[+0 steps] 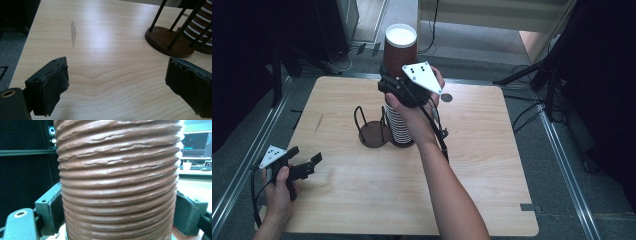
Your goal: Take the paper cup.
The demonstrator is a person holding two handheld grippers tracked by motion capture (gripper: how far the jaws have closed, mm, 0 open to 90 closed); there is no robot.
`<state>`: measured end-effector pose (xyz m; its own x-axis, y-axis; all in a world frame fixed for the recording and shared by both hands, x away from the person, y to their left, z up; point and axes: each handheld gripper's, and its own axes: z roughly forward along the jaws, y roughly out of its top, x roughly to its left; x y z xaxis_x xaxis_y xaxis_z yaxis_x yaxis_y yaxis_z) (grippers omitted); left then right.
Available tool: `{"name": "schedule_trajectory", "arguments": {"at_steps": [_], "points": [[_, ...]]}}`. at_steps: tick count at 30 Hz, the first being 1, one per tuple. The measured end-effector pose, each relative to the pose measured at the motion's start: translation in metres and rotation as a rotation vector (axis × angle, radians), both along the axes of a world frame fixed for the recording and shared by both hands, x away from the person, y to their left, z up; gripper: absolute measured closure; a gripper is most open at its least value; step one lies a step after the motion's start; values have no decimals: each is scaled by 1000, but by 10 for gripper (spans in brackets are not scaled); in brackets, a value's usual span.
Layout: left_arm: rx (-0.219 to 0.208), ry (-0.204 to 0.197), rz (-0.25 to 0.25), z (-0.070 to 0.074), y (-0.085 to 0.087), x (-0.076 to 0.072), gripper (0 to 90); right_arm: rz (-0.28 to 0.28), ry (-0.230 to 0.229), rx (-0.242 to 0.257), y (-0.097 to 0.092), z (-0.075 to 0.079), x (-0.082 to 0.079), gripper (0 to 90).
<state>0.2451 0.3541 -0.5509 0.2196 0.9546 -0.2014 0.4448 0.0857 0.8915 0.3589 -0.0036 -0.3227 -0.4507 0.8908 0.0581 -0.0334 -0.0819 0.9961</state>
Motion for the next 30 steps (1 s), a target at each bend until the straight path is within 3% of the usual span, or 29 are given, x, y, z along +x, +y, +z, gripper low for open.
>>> {"name": "schedule_trajectory", "arguments": {"at_steps": [14,23,30], "points": [[1,4,6,0,0,0,53,-64,-27,33,-35,16,-8,139],[-7,2,14,0,1,0,53,-106,-29,27,-59,12,-11,138],[9,-10,15,0,-1,-1,54,-133,-26,18,-79,7,-15,138]]}}
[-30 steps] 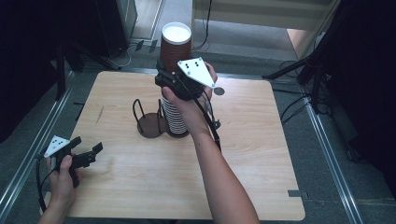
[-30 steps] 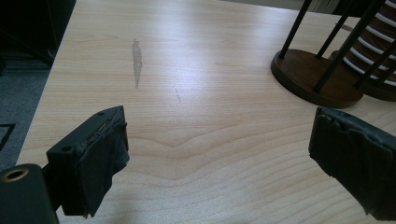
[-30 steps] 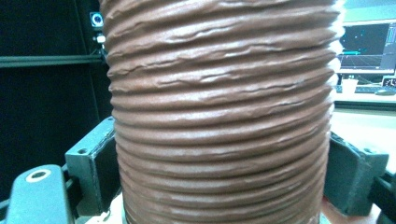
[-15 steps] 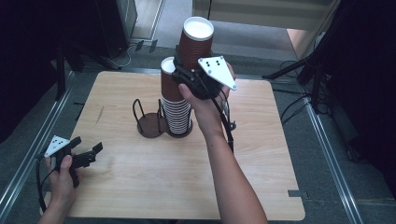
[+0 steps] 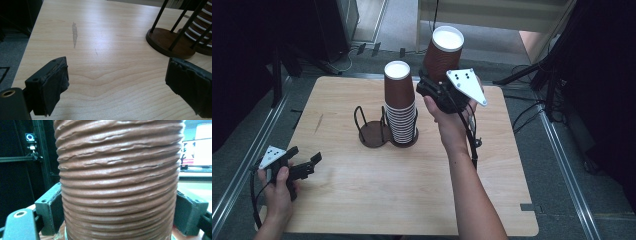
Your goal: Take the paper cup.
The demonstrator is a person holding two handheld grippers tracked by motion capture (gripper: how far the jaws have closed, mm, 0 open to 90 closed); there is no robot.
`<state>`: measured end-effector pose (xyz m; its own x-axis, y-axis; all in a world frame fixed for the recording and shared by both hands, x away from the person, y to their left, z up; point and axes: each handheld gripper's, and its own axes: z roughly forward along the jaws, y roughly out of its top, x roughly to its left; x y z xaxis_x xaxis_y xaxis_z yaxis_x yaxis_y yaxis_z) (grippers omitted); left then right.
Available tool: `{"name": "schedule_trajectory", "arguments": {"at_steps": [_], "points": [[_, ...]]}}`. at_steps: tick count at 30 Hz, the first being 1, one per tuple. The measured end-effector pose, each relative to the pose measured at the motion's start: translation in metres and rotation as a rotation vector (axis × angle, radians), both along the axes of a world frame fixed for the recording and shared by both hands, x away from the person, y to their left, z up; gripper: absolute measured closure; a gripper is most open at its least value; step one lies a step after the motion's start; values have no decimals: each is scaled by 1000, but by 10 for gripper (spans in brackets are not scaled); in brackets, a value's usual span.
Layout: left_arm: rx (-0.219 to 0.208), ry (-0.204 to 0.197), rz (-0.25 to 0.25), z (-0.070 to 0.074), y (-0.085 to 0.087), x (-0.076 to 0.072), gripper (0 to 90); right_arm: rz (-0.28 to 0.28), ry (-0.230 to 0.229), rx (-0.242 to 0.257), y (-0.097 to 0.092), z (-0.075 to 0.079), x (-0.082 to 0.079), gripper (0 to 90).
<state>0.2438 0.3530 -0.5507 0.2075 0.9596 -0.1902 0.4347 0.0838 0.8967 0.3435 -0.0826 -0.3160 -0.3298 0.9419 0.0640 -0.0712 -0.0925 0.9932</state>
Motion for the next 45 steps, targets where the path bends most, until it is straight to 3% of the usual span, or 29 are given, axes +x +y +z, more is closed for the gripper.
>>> {"name": "schedule_trajectory", "arguments": {"at_steps": [8,14,17,19,28,34,45], "points": [[22,-8,-7,0,-3,-1,75,-27,14,0,-19,-12,-6,138],[46,24,20,1,-5,0,75,-39,28,-14,-28,-25,-12,137],[18,38,12,3,-4,0,75,-41,33,-22,-31,-31,-14,137],[23,46,15,5,-6,1,74,-41,40,-17,-32,-36,-16,136],[-17,22,-36,25,-19,6,74,-47,53,-27,-38,-51,-24,136],[2,3,-69,39,-31,10,75,-50,49,-39,-45,-59,-31,135],[20,-38,-110,61,-56,22,74,-50,84,-35,-50,-81,-41,134]]}}
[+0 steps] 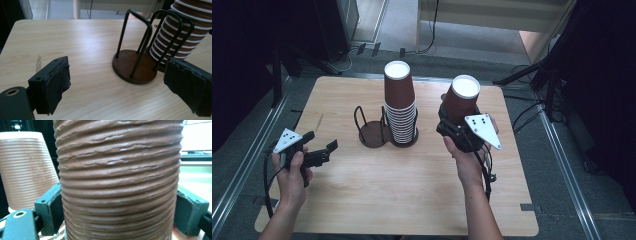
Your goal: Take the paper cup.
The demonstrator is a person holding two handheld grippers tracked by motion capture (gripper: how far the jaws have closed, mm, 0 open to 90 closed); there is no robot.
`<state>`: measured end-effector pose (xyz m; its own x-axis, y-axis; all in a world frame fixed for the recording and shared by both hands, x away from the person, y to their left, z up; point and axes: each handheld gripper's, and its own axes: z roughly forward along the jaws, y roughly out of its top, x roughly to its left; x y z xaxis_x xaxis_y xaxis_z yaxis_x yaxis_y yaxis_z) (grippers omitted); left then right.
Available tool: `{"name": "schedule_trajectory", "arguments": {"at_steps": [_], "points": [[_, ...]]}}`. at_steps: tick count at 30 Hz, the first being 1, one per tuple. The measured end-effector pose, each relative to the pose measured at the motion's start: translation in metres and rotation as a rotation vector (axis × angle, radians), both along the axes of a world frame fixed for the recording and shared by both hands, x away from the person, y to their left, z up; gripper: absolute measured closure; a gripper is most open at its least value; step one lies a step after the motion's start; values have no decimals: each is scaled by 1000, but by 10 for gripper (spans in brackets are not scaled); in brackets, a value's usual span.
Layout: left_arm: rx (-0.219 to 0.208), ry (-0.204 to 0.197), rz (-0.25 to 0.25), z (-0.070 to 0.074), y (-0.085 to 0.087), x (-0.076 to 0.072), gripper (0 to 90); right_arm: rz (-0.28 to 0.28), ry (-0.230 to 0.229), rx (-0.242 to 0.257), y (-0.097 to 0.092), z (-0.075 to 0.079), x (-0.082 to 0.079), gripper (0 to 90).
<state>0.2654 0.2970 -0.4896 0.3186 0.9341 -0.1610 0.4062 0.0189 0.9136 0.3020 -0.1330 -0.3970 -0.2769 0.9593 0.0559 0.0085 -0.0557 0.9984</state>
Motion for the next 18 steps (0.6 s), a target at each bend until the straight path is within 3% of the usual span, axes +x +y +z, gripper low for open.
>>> {"name": "schedule_trajectory", "arguments": {"at_steps": [8,18], "points": [[7,-29,-30,11,-22,8,74,4,31,-3,0,-18,-6,134],[15,-57,-64,21,-44,14,74,8,58,-42,3,-38,-12,132]]}}
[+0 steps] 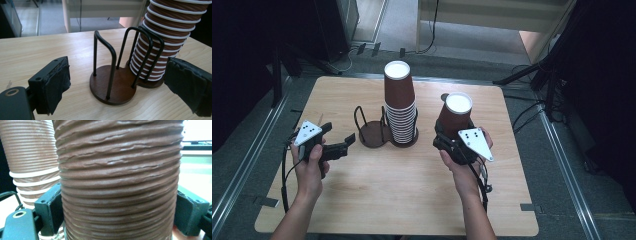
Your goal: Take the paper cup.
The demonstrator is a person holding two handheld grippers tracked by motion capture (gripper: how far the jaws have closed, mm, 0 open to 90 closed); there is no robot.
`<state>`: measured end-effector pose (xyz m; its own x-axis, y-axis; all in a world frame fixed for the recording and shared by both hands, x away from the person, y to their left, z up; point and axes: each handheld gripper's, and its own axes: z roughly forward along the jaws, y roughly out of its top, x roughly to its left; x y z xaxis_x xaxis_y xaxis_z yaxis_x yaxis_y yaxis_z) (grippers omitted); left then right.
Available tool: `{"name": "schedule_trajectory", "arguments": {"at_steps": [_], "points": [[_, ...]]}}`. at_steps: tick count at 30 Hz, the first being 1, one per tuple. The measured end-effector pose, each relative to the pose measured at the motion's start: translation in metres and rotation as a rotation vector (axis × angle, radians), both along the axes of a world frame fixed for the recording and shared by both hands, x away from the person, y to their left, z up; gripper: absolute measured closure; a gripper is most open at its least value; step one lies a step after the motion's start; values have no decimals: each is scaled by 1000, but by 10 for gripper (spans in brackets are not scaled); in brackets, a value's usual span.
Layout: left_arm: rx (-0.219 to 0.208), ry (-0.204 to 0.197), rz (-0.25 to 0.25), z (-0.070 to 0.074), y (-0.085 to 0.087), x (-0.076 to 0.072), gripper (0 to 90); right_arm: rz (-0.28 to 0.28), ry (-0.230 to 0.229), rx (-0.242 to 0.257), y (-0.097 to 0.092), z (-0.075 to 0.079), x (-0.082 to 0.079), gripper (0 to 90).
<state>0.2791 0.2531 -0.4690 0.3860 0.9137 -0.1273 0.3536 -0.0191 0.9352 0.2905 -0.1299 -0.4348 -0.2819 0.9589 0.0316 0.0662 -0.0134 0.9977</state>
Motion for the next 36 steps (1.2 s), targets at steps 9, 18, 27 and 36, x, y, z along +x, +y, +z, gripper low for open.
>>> {"name": "schedule_trajectory", "arguments": {"at_steps": [9,18,27,36], "points": [[4,0,-40,1,-8,2,74,17,25,-27,5,-14,-7,132],[13,0,-116,1,-28,2,74,53,54,-69,19,-31,-11,131],[29,3,-188,1,-48,0,74,70,62,-128,25,-44,-17,131],[25,-5,-227,4,-55,-4,74,86,80,-149,30,-54,-20,131]]}}
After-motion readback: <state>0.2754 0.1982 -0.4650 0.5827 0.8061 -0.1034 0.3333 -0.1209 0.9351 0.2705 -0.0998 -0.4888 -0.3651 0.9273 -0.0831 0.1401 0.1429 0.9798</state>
